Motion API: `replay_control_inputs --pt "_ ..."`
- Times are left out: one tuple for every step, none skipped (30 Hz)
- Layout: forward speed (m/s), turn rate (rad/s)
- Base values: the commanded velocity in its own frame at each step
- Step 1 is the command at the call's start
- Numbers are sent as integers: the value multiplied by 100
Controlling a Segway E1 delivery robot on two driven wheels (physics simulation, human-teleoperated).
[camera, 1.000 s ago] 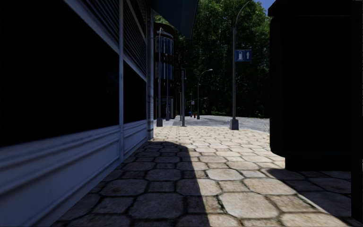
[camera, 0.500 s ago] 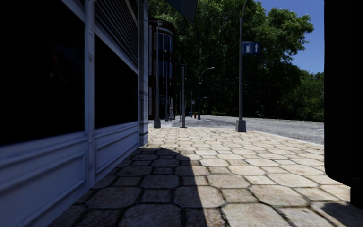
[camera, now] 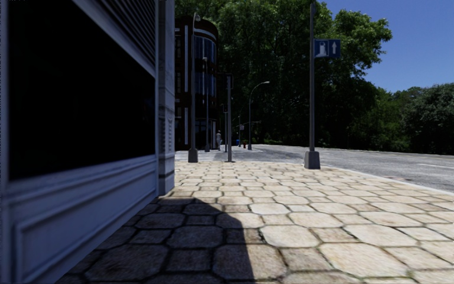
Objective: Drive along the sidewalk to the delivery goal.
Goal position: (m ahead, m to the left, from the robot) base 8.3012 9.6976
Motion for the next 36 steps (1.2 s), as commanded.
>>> replay_control_inputs --pt "200 0" --pt "200 0" --pt "200 0" --pt "200 0" --pt "200 0" --pt "200 0" --pt "200 0" --pt "200 0" --pt "200 0" --pt "200 0" --pt "200 0" --pt "200 0" --pt "200 0" --pt "200 0" --pt "200 0" --pt "200 0" --pt "200 0" --pt "200 0" --pt "200 0" --pt "200 0" --pt "200 0" --pt "200 0" --pt "200 0" --pt "200 0" --pt "200 0" --pt "200 0" --pt "200 0" --pt "200 0" --pt "200 0" --pt "200 0" --pt "200 0" --pt "200 0" --pt "200 0" --pt "200 0" --pt "200 0" --pt "200 0"
